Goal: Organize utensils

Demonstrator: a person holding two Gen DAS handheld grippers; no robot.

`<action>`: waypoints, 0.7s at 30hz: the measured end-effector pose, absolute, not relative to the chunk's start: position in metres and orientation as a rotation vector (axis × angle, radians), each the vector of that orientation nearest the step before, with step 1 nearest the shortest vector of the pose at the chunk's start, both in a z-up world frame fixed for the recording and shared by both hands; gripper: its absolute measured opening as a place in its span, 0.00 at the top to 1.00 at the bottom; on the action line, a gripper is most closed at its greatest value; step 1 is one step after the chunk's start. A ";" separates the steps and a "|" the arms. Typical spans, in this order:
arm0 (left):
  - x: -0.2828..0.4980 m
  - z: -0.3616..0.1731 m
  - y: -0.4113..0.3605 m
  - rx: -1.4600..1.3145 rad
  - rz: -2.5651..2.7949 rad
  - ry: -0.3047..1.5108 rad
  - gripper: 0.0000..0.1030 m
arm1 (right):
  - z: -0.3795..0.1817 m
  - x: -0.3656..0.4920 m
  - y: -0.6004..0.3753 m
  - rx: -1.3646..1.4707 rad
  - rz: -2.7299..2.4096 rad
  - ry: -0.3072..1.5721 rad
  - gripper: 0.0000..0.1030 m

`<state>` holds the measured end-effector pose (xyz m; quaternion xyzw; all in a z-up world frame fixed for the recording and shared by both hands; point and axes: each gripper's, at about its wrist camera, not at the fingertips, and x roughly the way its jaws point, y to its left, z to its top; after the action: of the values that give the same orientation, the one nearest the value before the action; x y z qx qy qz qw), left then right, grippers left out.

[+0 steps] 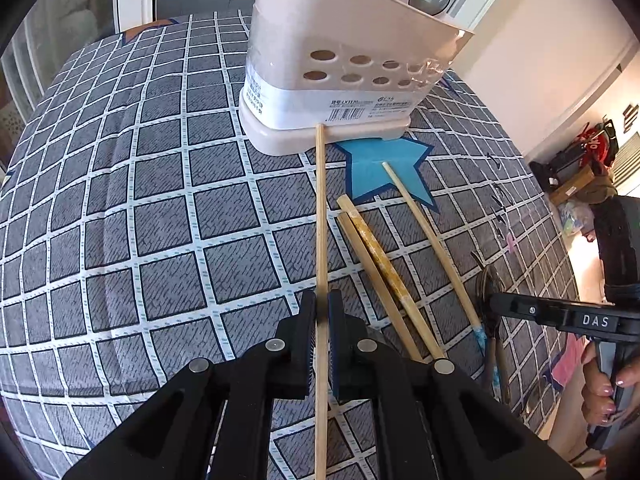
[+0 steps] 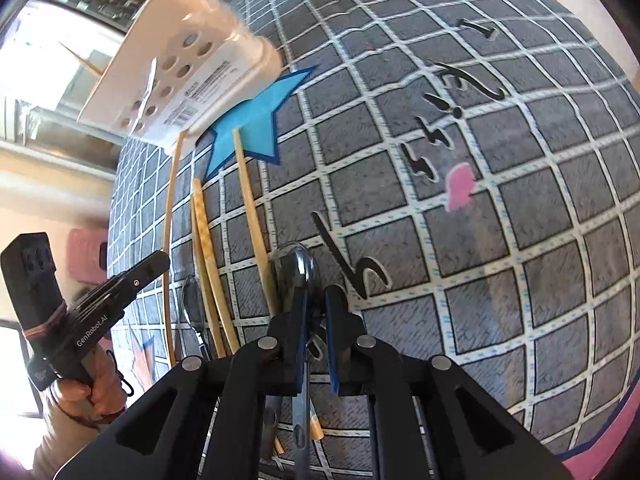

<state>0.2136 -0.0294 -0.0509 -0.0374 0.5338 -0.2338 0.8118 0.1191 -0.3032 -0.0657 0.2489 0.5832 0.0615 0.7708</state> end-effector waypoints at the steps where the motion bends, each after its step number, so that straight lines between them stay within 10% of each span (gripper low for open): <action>1: 0.215 -0.052 -0.029 -0.085 -0.498 1.143 0.64 | -0.066 0.118 -0.305 0.547 0.133 1.265 0.90; 21: 0.215 -0.031 -0.033 -0.106 -0.492 1.038 0.64 | -0.041 0.107 -0.323 0.519 0.121 1.177 0.99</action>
<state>0.2148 -0.0327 -0.0306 -0.0501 0.4905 -0.2324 0.8384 0.1070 -0.3233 -0.0408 0.2420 0.5485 0.0565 0.7984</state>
